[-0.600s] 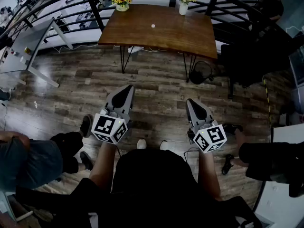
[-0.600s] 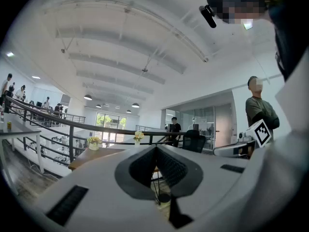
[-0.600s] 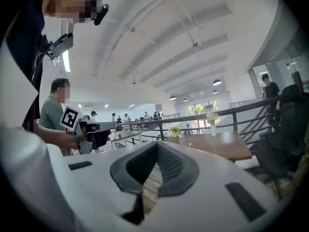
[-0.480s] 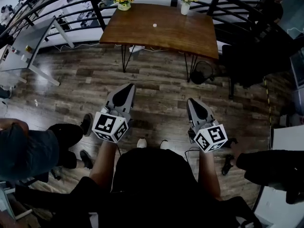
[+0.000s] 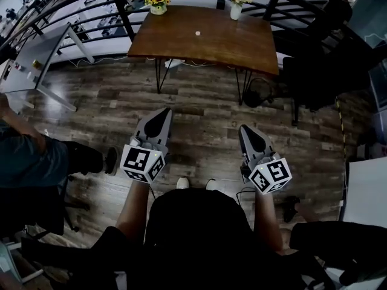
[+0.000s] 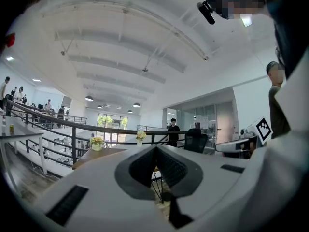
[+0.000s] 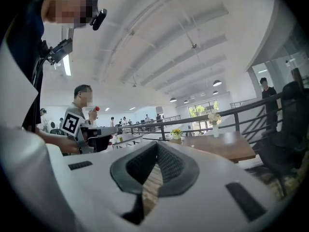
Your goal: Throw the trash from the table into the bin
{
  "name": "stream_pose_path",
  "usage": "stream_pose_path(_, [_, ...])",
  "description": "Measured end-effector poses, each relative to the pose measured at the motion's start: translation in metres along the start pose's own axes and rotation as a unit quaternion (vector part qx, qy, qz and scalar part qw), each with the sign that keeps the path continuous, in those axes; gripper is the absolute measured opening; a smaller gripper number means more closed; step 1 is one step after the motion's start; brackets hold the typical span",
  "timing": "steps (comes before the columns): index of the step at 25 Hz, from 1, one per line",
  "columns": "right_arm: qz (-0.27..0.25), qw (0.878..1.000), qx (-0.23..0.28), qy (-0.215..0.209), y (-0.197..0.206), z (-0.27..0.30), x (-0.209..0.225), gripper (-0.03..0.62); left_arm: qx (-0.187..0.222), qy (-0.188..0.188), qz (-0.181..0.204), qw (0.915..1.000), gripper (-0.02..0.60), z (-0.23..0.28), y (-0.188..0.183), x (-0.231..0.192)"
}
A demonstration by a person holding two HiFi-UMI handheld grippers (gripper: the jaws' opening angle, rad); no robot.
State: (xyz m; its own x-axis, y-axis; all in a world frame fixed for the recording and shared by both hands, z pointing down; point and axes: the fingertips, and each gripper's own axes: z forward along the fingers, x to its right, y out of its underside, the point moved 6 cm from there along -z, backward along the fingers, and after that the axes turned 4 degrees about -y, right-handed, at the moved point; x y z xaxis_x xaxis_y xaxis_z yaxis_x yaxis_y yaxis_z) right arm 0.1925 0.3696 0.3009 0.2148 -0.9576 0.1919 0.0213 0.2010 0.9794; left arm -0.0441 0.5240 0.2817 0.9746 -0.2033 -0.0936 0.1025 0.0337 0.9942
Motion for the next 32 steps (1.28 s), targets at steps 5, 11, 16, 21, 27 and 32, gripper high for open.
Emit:
stream_pose_path(5, [0.004, 1.000, -0.006, -0.001, 0.007, 0.000, -0.005, 0.012, -0.005, 0.006, -0.005, 1.0000, 0.008, -0.004, 0.004, -0.003])
stream_pose_path(11, [-0.004, 1.000, -0.027, -0.006, 0.016, 0.007, -0.019, 0.012, -0.005, 0.010, -0.002, 0.9999, 0.009, -0.015, 0.011, -0.013])
stream_pose_path(16, [-0.013, 0.999, -0.031, 0.001, 0.017, 0.014, -0.028, 0.012, -0.009, 0.019, 0.008, 0.9998, 0.009, -0.019, 0.013, -0.023])
stream_pose_path(21, [-0.020, 0.999, -0.035, 0.001, 0.018, 0.022, -0.039, 0.012, -0.006, 0.024, 0.017, 0.9995, 0.009, -0.024, 0.011, -0.033])
stream_pose_path(27, [-0.010, 0.999, -0.032, 0.012, 0.019, 0.028, -0.052, 0.012, -0.011, 0.023, 0.018, 0.9995, 0.008, -0.033, 0.016, -0.051])
stream_pose_path(32, [-0.012, 0.999, -0.030, 0.025, 0.020, 0.031, -0.060, 0.012, -0.010, 0.034, 0.019, 0.9992, 0.008, -0.038, 0.020, -0.060])
